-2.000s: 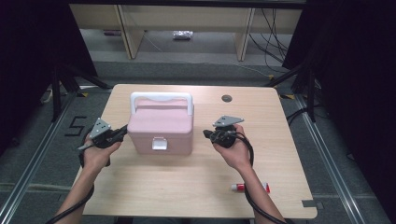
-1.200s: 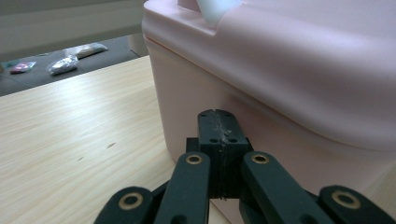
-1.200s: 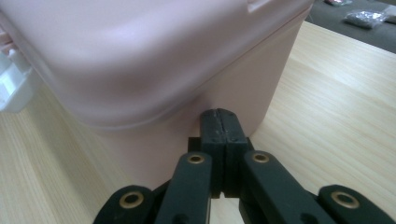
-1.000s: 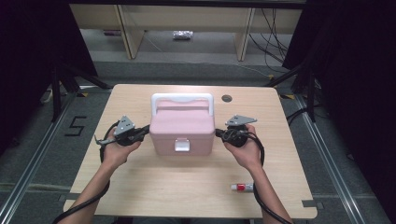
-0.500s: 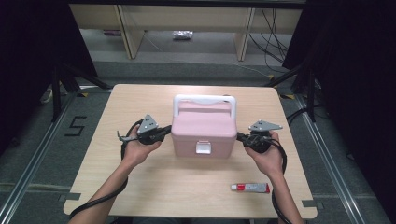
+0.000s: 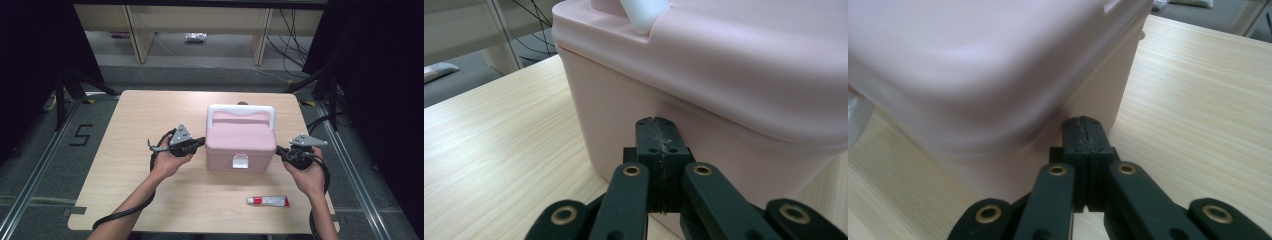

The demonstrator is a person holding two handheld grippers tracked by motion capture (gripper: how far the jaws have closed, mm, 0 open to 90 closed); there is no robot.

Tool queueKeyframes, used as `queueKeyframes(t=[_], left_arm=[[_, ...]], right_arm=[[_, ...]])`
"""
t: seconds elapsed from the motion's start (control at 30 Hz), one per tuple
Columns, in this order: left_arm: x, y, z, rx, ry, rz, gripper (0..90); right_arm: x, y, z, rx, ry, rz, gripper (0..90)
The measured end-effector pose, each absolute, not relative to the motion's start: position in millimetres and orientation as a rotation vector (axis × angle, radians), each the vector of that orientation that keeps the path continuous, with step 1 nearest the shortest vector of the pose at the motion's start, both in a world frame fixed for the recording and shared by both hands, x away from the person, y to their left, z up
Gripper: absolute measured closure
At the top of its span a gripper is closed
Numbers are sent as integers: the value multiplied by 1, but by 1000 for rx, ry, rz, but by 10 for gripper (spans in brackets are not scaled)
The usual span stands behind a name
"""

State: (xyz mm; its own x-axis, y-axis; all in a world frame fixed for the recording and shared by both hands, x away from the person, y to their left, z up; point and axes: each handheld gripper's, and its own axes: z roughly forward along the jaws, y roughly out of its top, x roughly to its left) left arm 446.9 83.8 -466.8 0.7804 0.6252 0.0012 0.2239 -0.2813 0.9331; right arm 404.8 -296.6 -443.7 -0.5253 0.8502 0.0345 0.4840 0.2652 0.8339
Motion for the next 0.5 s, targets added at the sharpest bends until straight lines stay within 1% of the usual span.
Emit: queueKeyframes(t=[0.17,0.2,0.27,0.4,0.43,0.47,0.5], left_arm=[[448,71,-466,1855,631,434,900],[447,69,-466,1858,629,434,900],[447,65,-466,1858,625,427,900],[448,58,-466,1860,611,422,900],[448,57,-466,1863,616,421,900],[448,56,-466,1865,613,421,900],[448,56,-466,1865,613,421,900]], right_arm=[[400,-308,-444,1245,2093,1163,900],[400,-312,-444,1209,2091,1142,900],[398,-314,-445,1254,2078,1167,900],[396,-323,-445,1227,2071,1131,900],[394,-322,-445,1281,2072,1138,900],[395,-325,-445,1234,2068,1135,900],[391,-322,-444,1313,2068,1140,900]])
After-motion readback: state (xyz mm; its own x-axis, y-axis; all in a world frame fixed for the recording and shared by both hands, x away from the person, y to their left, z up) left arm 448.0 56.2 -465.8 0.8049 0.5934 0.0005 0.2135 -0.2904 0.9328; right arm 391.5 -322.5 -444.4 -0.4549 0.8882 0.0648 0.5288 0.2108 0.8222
